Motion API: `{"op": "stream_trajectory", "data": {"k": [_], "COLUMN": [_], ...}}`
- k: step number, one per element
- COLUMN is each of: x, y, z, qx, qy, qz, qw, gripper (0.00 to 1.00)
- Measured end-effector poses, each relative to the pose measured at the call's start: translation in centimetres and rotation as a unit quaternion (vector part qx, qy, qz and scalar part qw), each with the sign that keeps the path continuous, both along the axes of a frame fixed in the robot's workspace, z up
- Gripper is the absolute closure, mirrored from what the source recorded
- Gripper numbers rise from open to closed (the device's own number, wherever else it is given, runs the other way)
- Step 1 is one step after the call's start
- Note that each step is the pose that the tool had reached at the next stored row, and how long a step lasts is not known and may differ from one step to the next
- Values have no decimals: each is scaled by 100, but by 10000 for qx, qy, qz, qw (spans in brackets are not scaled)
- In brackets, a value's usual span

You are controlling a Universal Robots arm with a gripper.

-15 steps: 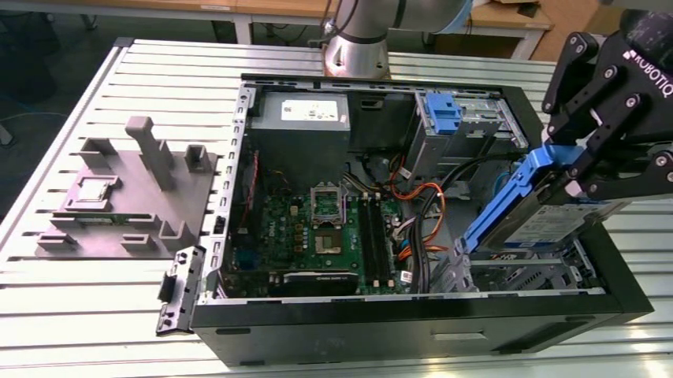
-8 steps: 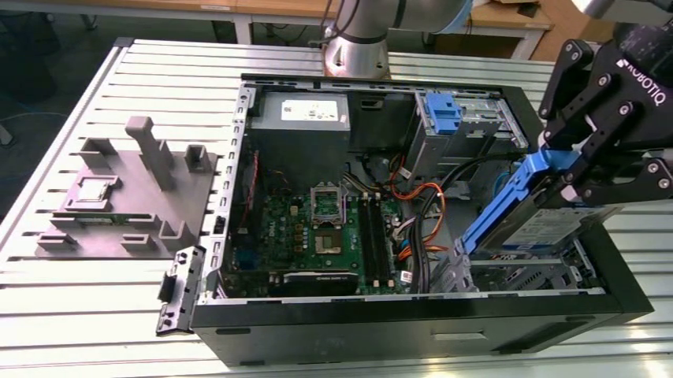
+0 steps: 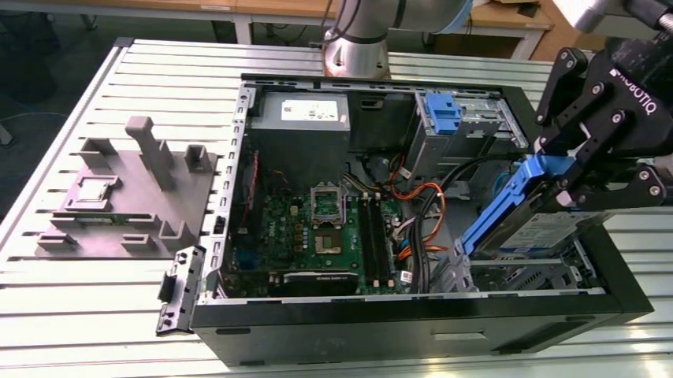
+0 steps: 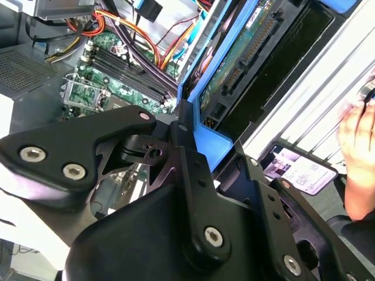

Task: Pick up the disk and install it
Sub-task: 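Insert the disk into the insertion slot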

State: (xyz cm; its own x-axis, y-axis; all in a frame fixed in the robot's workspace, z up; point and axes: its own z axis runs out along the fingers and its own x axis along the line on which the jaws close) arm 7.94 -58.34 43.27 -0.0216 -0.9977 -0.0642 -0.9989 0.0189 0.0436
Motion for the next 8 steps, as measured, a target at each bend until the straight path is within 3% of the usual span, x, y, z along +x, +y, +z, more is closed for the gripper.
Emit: {"op": "stream_trajectory", "data": {"k": [8], "x": [8], "y": [-1], "z": [-71], "qx": [0], "qy": [0], "qz": [0], "qw": [10000], "gripper": [64]}}
